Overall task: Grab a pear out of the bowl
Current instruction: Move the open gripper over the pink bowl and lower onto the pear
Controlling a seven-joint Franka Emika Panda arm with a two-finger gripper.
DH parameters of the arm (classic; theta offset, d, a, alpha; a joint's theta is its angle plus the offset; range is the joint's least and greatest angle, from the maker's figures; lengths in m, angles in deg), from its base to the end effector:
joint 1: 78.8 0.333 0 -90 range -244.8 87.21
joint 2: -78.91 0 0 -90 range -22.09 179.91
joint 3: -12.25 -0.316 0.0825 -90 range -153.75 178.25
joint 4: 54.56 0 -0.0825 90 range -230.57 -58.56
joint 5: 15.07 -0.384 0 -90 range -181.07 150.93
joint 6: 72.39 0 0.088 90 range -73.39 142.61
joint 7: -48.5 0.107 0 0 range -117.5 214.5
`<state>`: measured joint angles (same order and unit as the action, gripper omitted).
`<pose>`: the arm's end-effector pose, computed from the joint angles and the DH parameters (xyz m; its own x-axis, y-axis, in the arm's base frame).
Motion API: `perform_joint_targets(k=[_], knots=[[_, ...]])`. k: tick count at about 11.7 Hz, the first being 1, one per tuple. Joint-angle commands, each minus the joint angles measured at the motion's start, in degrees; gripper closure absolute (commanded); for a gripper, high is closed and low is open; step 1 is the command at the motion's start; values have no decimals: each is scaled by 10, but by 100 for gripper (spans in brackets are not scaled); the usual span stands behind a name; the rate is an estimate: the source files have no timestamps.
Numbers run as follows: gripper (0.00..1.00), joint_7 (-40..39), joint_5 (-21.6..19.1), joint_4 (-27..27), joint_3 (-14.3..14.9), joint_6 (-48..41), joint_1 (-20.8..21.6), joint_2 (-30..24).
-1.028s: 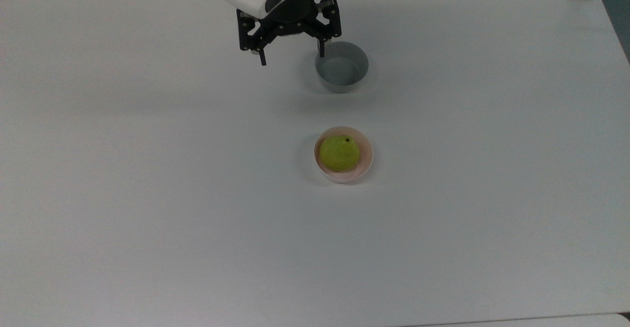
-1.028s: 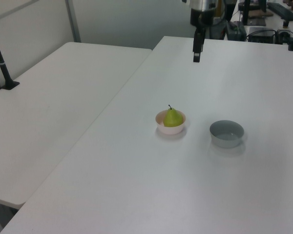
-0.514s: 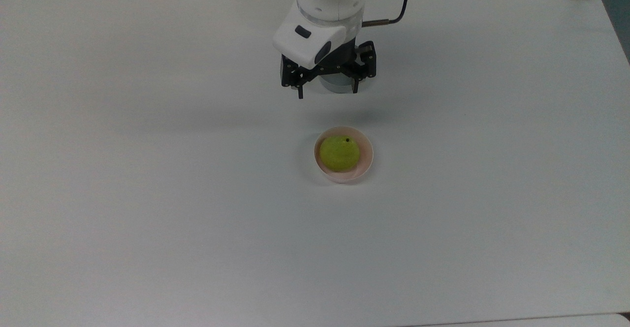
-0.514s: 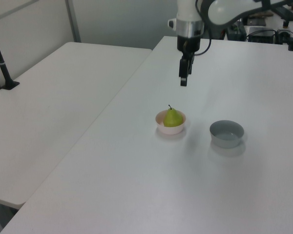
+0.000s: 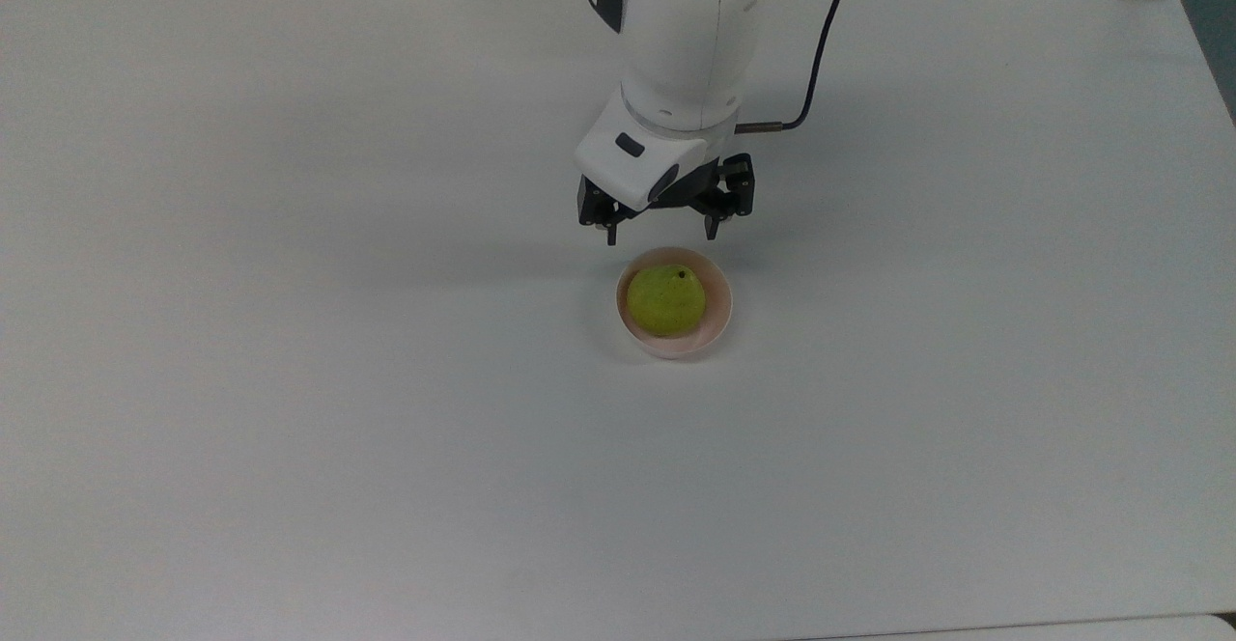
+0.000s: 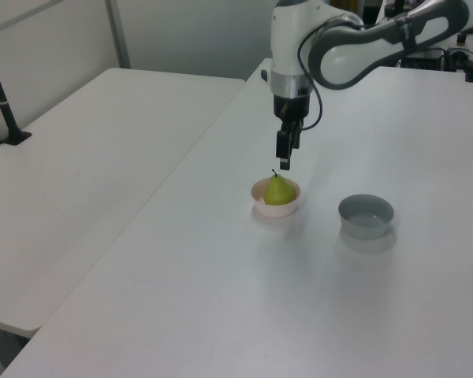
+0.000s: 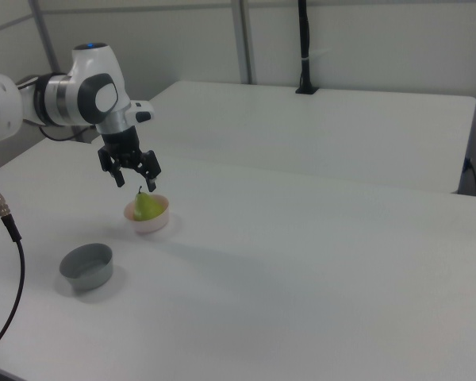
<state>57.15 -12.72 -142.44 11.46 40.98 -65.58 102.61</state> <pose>0.6620 0.1612 0.4205 0.9935 0.1082 0.0356 0.1072 -0.9939 0.0276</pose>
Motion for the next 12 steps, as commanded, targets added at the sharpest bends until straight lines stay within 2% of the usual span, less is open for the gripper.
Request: perform_joint_targets(k=[1,8,12], knots=[[0,61,26,-5,4,26,15,19],[0,101,28,-6,3,54,15,42],[7,120,29,-6,4,85,16,56]])
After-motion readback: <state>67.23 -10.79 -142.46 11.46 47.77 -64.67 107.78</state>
